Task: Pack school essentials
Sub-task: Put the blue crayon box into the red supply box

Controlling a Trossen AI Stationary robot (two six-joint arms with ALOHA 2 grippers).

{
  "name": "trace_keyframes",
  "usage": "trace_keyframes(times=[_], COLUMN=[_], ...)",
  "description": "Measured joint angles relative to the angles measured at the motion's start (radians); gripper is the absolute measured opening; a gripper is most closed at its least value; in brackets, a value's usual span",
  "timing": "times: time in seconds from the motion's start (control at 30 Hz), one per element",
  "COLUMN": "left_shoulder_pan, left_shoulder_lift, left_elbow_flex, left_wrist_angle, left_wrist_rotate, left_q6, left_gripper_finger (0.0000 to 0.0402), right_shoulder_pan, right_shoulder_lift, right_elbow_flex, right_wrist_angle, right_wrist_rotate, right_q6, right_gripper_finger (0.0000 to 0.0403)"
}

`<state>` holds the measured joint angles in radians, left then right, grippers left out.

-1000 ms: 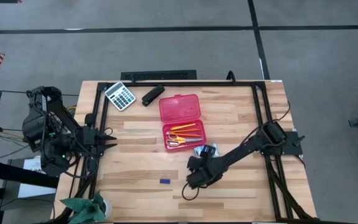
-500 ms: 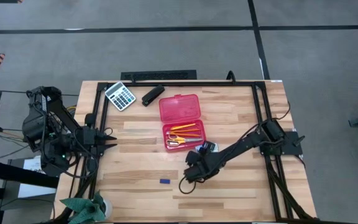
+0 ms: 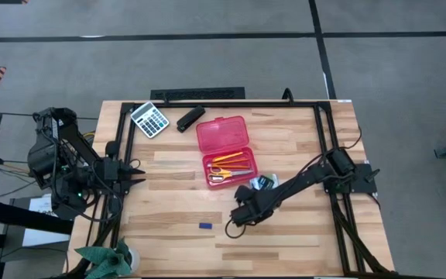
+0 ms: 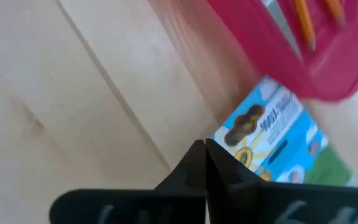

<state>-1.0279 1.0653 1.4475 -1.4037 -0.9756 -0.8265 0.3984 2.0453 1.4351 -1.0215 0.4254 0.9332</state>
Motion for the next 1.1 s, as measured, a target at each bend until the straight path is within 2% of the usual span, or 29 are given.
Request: trace_keyframes(times=[0.1, 0.33, 0.47, 0.53, 0.6, 0.73, 0.83, 0.97, 1.1], left_shoulder_pan=[0.0, 0.0, 0.0, 0.0, 0.0, 0.0, 0.001, 0.004, 0.021], left_shoulder_lift=[0.0, 0.0, 0.001, -0.001, -0.002, -0.018, -0.064, -0.143, -0.211], left_elbow_flex=[0.0, -0.004, -0.054, -0.09, -0.133, -0.218, -0.266, -0.289, -0.29], left_wrist_angle=[0.0, 0.006, 0.008, 0.01, 0.018, 0.051, 0.156, 0.371, 0.571], left_wrist_rotate=[0.0, -0.026, -0.086, -0.102, -0.124, -0.153, -0.182, -0.179, -0.108], left_q6=[0.0, -0.007, -0.084, -0.159, -0.256, -0.454, -0.498, -0.31, -0.057], left_gripper_finger=[0.0083, 0.0083, 0.0083, 0.0083, 0.0083, 0.0083, 0.0083, 0.0083, 0.0083], right_shoulder_pan=[0.002, 0.034, 0.052, 0.082, 0.124, 0.204, 0.268, 0.355, 0.362], right_shoulder_lift=[-0.004, -0.034, -0.05, -0.054, -0.07, -0.092, -0.091, -0.077, -0.073], right_elbow_flex=[0.027, 0.159, 0.228, 0.256, 0.262, 0.263, 0.262, 0.22, 0.091], right_wrist_angle=[-0.015, -0.073, -0.078, -0.075, -0.076, -0.068, -0.038, -0.022, 0.239], right_wrist_rotate=[-0.04, -0.035, -0.027, 0.034, 0.092, 0.155, 0.238, 0.352, 0.376], right_q6=[0.035, 0.034, 0.043, 0.103, 0.239, 0.629, 0.914, 1.303, 1.347], right_gripper_finger=[0.0003, 0.0002, 0.0001, 0.0003, 0.0012, 0.0052, 0.0095, 0.0163, 0.0223])
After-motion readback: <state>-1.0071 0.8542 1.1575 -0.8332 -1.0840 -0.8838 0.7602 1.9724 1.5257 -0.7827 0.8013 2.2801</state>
